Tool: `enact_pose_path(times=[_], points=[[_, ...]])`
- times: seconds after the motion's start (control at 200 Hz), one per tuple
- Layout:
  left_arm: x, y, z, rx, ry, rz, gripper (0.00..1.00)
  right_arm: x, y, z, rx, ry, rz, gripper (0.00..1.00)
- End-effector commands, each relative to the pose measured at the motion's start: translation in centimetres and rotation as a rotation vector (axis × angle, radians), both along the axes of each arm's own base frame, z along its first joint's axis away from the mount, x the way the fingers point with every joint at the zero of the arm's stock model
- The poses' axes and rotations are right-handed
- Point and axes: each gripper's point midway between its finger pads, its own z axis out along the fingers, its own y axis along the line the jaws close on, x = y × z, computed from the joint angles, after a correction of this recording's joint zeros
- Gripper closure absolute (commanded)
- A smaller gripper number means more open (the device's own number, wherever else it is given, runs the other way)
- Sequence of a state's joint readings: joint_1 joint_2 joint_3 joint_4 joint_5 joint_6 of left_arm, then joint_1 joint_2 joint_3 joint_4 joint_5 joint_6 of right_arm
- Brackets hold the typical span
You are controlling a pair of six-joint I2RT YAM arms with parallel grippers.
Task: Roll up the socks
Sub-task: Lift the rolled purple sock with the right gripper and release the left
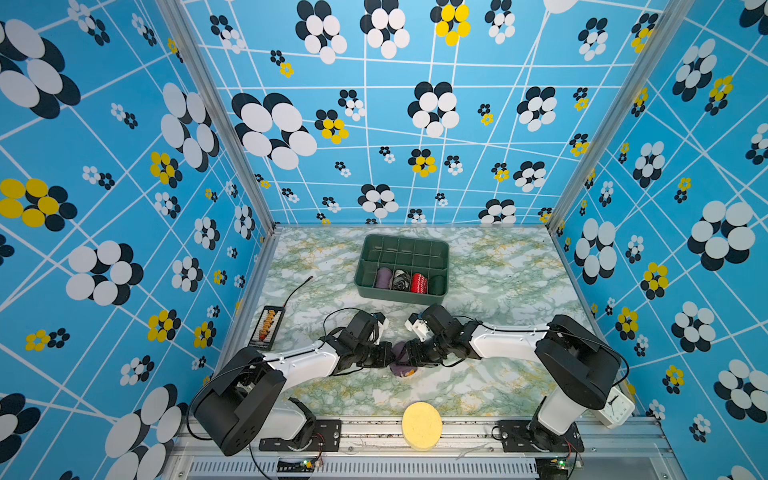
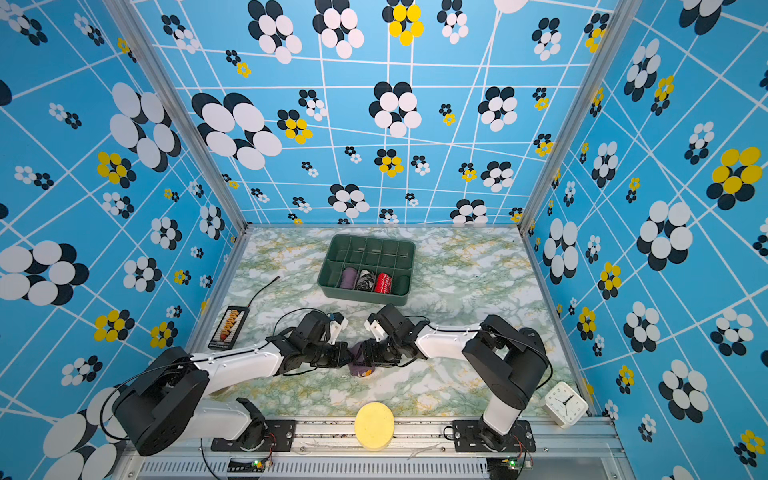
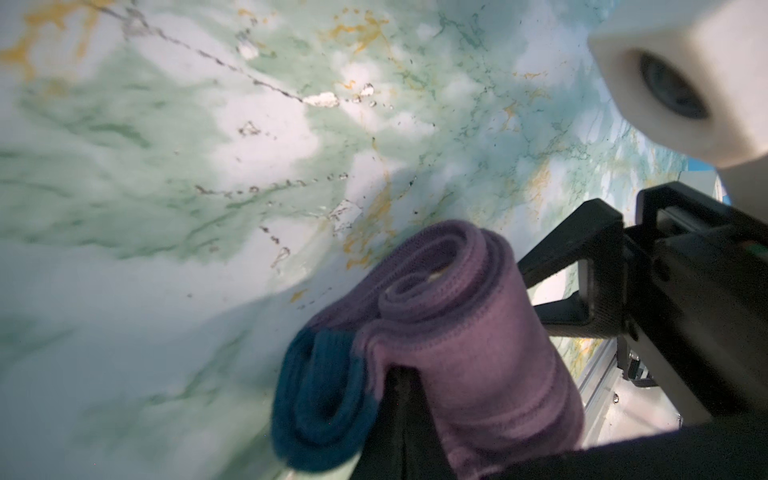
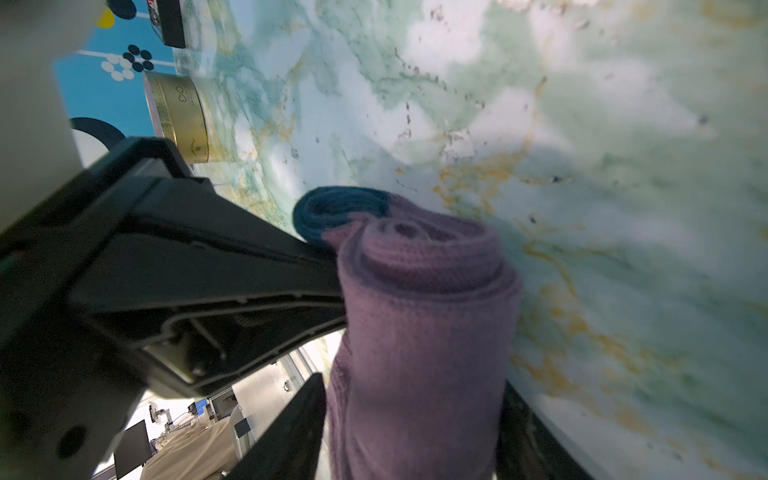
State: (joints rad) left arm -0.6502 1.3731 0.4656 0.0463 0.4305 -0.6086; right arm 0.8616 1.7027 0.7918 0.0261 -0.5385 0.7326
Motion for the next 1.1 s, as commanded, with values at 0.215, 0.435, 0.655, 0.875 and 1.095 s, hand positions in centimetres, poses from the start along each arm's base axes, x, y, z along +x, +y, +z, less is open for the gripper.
enact_pose_path(times=[0.215,0.435,0.655,0.875,1.095], points=[[-1.5,1.0,-2.2,0.055,0.067,-0.001,1.00,-1.4,-1.5,-3.2,-0.119,0.083,-0.003,0.36],[-1.5,1.0,-2.2,0.054,0.066,0.000,1.00,-1.1,-1.5,-4.1,-0.139,0.087,-0.016,0.37],[-1.5,1.0,-2.2,0.054,0.066,0.000,1.00,-1.1,-1.9,-4.8,-0.158,0.090,-0.027,0.40],[-1.4,0.9,-2.2,0.051,0.069,-0.001,1.00,-1.5,-2.2,-5.3,-0.169,0.094,-0.018,0.44],[-1.3,0.7,-2.2,0.047,0.069,-0.003,1.00,-1.5,-2.2,-5.4,-0.201,0.071,-0.012,0.48]])
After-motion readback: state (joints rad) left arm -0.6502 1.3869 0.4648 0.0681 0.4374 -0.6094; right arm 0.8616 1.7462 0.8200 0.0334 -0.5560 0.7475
